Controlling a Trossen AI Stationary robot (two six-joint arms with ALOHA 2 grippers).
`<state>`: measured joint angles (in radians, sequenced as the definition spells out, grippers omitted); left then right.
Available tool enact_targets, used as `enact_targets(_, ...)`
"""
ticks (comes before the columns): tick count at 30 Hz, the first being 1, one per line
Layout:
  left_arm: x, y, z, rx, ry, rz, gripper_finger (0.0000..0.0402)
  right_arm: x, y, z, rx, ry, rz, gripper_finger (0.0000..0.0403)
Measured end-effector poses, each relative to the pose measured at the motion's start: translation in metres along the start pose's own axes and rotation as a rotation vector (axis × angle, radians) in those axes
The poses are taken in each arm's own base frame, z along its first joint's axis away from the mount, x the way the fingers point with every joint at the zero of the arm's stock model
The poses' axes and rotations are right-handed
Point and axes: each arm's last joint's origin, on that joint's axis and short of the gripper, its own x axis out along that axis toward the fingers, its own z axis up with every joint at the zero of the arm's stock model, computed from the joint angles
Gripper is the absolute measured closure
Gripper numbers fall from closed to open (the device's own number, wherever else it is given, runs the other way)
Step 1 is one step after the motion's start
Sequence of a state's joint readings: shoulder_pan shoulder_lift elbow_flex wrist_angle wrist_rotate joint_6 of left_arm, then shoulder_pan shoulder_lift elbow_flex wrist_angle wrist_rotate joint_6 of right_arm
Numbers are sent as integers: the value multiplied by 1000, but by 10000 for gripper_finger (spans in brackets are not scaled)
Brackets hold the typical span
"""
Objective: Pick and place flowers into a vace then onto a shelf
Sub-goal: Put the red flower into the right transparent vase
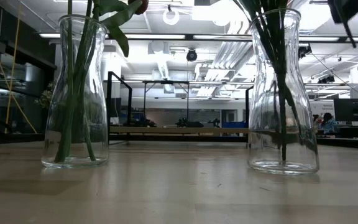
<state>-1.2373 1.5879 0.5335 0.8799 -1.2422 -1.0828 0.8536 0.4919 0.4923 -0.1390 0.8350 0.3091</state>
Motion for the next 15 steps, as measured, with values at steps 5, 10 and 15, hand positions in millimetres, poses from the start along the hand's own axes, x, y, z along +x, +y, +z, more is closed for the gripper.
enact_targets(5, 0, 0, 0, -7, -7, 2, 238, 1, -6, -25, 90, -265, 68, 403)
enact_targets(10, 0, 0, 0, -36, -8, 1, 238, -1, -13, -36, 119, -410, 91, 403)
enact_targets(15, 0, 0, 0, -56, -8, 1, 238, 6, -10, -35, 112, -417, 112, 403)
